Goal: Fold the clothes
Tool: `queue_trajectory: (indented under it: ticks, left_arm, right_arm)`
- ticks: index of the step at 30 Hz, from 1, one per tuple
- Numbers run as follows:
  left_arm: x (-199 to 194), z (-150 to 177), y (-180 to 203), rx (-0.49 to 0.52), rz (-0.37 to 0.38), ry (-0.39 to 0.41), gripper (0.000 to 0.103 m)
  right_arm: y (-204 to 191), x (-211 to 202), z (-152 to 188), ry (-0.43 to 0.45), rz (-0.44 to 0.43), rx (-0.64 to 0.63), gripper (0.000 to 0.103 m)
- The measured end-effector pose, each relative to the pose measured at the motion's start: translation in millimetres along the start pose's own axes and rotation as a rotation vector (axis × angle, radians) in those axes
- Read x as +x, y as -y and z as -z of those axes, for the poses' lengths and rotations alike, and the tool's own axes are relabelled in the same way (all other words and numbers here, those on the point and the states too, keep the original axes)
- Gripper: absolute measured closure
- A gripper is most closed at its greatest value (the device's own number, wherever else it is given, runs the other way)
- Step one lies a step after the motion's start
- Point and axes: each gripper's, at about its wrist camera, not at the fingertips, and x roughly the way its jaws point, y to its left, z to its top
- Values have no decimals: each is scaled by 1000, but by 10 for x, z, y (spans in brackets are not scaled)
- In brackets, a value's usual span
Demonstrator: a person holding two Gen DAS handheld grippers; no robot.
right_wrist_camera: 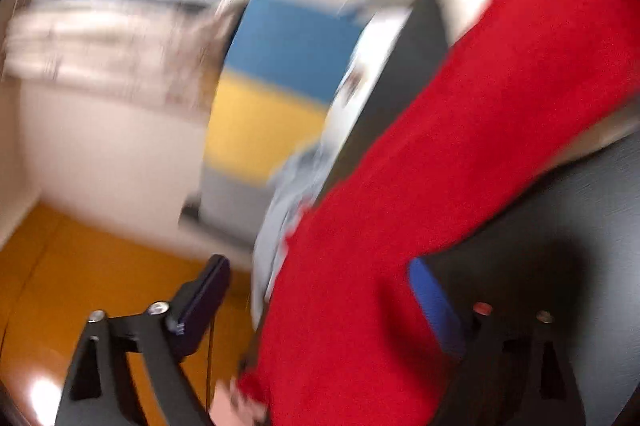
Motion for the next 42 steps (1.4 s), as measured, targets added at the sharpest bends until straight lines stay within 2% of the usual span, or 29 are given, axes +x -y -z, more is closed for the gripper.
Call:
queue_trajectory:
  ticks: [2, 5, 8, 13, 16, 19, 23, 25, 28, 29, 31, 33, 34, 36, 37, 40, 42]
  left_arm:
    - [7, 2, 16, 6, -9, -1, 21]
    - [19, 4, 40, 15, -22, -2, 21]
    - [30, 0, 53, 28, -32, -4, 21]
    - [36, 8, 70, 40, -45, -4, 20]
    - [48, 10, 93, 57, -51, -9, 18]
    - [53, 12, 105, 67, -58, -11, 18]
    - [51, 27, 118, 65, -66, -6, 18]
    - [51, 32, 135, 73, -74, -9, 18]
    - [45, 28, 136, 70, -76, -14, 18]
    - [40, 25, 127, 62, -73, -14, 18]
    - [28, 19, 108, 46, -64, -15, 18]
    - [8, 9, 74, 26, -43, -20, 18]
    - [-2, -11, 42, 7, -24, -25, 18]
    - [-16, -69, -38, -46, 19, -38, 18]
    - [-15, -105, -76, -75, 39, -45, 18]
    - [8, -282, -150, -179, 124, -53, 19]
    - [59, -461, -71, -202, 178, -48, 19]
  right_arm:
    - [229, -270, -157, 100, 46, 96, 0]
    - [578, -504, -336, 163, 19, 238, 0]
    - [625, -512, -423, 235, -32, 252, 0]
    - [625, -374, -533, 274, -79, 302, 0]
    - [550, -364, -550, 376, -150, 334, 0]
    - [570, -282, -681, 425, -175, 365, 0]
    - [72, -47, -866, 342, -335, 201, 0]
    - [-461, 202, -813, 213, -413, 9, 0]
    - [-1394, 913, -264, -161, -288, -362, 0]
    - [-1624, 1101, 39, -222, -190, -535, 0]
    - [-2048, 1454, 690, -314, 33, -897, 0]
    - [-2252, 1683, 1355, -301, 240, -1226, 0]
    - [-2211, 1675, 1649, -297, 275, -1323, 0]
    - [-2124, 1631, 2033, -335, 254, -1423, 0]
    - [-2084, 1580, 2132, -336, 245, -1428, 0]
    - [-1893, 1273, 2156, -330, 207, -1373, 0]
    - [-1769, 1080, 2059, -341, 182, -1295, 0]
